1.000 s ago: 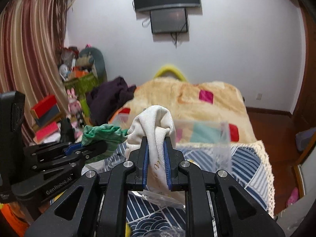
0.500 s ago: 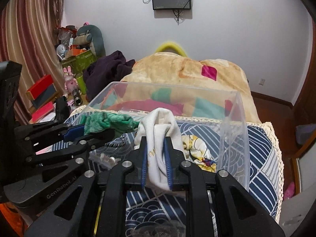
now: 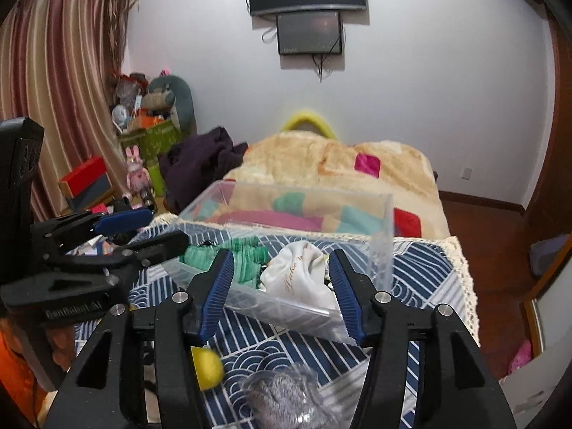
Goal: Organize soft objects
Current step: 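Grasp the yellow sponge with the left tool while the right tool grasps the glove bag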
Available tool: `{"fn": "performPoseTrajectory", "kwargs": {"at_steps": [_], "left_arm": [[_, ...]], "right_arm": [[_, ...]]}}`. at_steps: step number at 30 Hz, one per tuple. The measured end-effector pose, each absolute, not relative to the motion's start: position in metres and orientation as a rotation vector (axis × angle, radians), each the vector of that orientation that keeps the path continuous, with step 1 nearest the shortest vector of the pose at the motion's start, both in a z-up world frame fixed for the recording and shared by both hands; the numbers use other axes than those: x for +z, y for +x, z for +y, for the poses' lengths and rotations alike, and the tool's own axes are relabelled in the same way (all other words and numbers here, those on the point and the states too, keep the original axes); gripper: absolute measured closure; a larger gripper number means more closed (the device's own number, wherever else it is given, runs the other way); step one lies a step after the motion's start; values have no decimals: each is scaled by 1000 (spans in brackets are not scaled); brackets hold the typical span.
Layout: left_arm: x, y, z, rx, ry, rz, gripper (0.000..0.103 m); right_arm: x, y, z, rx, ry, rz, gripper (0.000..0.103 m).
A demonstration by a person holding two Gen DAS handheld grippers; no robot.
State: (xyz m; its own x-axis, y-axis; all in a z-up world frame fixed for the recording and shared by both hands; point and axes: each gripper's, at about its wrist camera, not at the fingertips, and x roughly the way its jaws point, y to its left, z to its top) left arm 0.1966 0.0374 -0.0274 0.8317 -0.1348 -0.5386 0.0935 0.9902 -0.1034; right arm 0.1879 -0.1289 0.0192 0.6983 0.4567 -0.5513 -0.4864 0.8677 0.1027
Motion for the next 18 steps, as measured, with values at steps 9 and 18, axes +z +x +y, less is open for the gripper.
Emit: {"fn": "performPoseTrajectory", "kwargs": {"at_steps": [9, 18], "left_arm": [[-28, 161, 66, -63, -84, 583, 5], [-103, 158, 103, 27, -102, 780, 5]], "right_arm": [[23, 157, -150, 499, -41, 542, 22], [-24, 156, -153, 500, -50, 660, 17]]}}
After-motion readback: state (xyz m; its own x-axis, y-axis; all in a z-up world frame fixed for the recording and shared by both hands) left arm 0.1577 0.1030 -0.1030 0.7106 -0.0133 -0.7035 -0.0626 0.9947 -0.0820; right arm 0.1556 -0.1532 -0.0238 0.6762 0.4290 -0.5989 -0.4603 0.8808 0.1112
